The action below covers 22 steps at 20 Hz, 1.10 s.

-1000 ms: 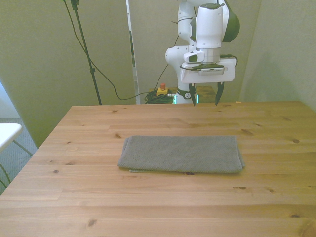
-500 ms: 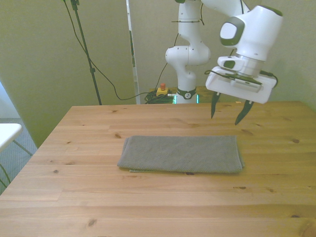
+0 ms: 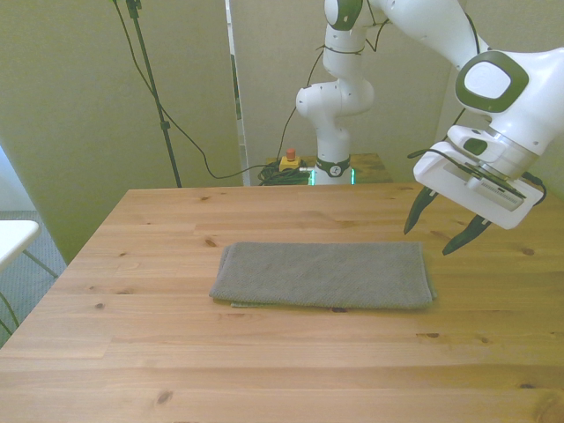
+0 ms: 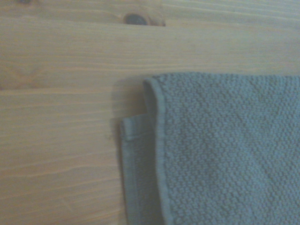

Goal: Fold the towel

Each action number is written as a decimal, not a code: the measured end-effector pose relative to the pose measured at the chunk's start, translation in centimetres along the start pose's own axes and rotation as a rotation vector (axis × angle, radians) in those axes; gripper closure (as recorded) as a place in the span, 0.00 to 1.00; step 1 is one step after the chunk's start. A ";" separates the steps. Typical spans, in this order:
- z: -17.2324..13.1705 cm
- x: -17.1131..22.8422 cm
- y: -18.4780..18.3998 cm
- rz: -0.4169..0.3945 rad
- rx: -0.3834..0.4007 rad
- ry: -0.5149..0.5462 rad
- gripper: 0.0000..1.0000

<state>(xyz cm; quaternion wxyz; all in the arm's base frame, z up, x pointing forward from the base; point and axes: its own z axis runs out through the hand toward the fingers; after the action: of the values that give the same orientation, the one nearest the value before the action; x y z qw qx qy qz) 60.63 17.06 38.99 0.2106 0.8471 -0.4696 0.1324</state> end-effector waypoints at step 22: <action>6.1 1.6 -0.3 0.050 -0.076 0.076 0.00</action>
<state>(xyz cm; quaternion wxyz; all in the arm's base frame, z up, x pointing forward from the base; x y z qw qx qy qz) 61.88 13.12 34.21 0.2572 0.8209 -0.4868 0.1517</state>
